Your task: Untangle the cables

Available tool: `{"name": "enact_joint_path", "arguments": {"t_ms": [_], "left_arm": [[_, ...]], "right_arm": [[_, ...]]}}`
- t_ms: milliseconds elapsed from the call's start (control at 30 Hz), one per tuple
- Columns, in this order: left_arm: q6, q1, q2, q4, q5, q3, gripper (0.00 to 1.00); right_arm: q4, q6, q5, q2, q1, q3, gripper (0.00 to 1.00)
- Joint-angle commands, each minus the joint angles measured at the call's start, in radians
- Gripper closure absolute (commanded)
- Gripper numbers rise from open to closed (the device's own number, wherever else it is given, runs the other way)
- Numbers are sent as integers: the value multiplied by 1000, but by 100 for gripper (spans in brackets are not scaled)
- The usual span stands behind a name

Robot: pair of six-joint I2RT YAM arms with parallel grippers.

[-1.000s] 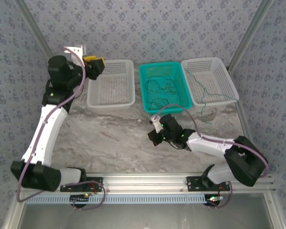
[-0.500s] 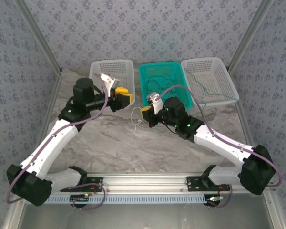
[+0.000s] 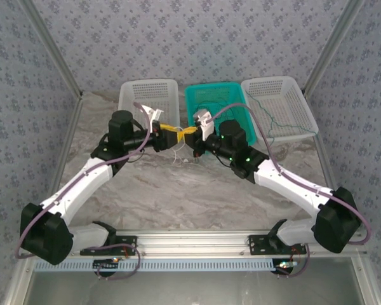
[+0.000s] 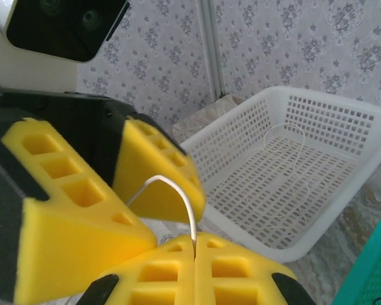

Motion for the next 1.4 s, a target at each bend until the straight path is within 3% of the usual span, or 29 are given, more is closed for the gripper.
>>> {"name": "enact_joint_path", "arguments": {"t_ms": [0, 67, 233, 300, 433, 600, 700, 800, 1033, 1133, 1300, 1367], "left_arm": [[-21, -6, -6, 41, 40, -5, 67], [-20, -5, -24, 34, 32, -11, 80], [25, 1, -82, -58, 6, -1, 95], [44, 6, -99, -97, 0, 8, 100], [25, 9, -131, -100, 0, 26, 100], [-21, -19, -141, -61, 20, 92, 100], [-12, -36, -133, -72, 22, 142, 100], [-12, -43, -126, -62, 32, 171, 100], [-18, -50, -165, -37, 37, 196, 100], [44, -49, -227, -60, 40, 228, 100], [174, -43, -315, -173, -74, 315, 100], [194, -38, -322, -199, -96, 348, 100]], "right_arm": [[53, -42, 21, 5, 0, 57, 100], [27, -55, 46, 2, 1, 65, 100], [-1, -53, 154, -17, -6, 39, 100], [-5, -42, 166, -22, -16, 26, 100], [-15, -26, 140, -17, -32, 18, 98], [61, 18, -65, 17, -34, 27, 62], [119, 58, -178, 58, -27, 52, 54], [160, 78, -173, 89, -14, 64, 49], [192, 73, -4, 165, -18, 47, 48], [186, 31, 33, 210, -33, 21, 50], [189, 33, 11, 259, -69, -34, 56], [198, 53, -5, 268, -79, -59, 63]]}}
